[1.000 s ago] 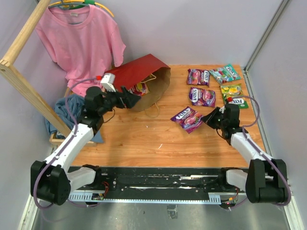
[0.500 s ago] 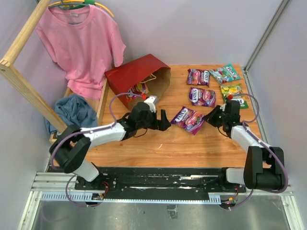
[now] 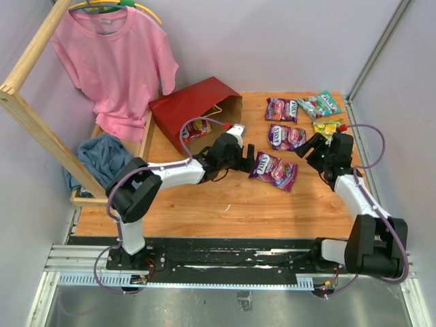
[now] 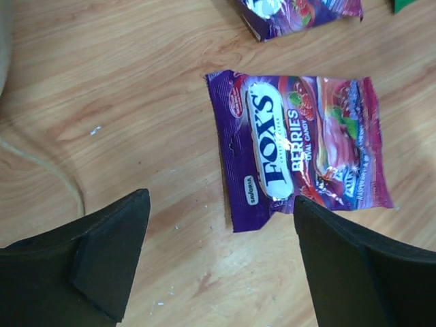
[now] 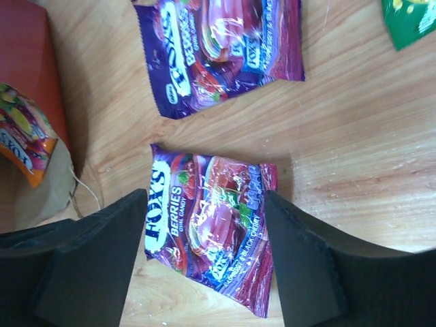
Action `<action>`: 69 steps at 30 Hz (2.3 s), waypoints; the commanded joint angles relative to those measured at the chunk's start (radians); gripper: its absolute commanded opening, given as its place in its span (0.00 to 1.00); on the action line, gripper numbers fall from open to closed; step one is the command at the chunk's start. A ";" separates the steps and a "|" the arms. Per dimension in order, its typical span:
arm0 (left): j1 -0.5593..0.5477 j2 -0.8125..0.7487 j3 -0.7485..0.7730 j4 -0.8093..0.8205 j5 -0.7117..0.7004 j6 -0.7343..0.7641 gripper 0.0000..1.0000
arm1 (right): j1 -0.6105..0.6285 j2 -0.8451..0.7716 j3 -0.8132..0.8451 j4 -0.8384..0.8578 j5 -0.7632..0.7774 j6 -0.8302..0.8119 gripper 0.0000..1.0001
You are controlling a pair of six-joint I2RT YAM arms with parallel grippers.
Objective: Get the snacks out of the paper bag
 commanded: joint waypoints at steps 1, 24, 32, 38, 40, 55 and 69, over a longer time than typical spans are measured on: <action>-0.034 0.078 0.054 0.003 0.000 0.069 0.86 | 0.048 -0.106 -0.043 -0.020 0.041 -0.025 0.66; -0.160 0.238 0.081 0.103 0.146 -0.013 0.38 | 0.282 0.054 -0.214 0.101 0.182 0.004 0.07; -0.163 0.089 0.032 0.084 0.118 0.044 0.55 | 0.353 -0.201 -0.182 -0.025 0.371 -0.079 0.33; -0.122 -0.174 -0.063 0.016 0.053 0.048 0.89 | 0.470 -0.162 -0.035 -0.119 0.469 -0.189 0.66; -0.069 -0.239 -0.112 0.012 0.112 0.003 0.91 | 0.508 -0.088 0.034 -0.170 0.498 -0.224 0.65; 0.215 -0.557 -0.519 0.098 0.289 -0.152 0.91 | 0.543 0.289 0.175 -0.260 0.561 -0.287 0.59; 0.244 -0.755 -0.502 -0.069 0.193 -0.048 0.91 | 0.231 0.249 0.029 -0.265 0.399 -0.202 0.58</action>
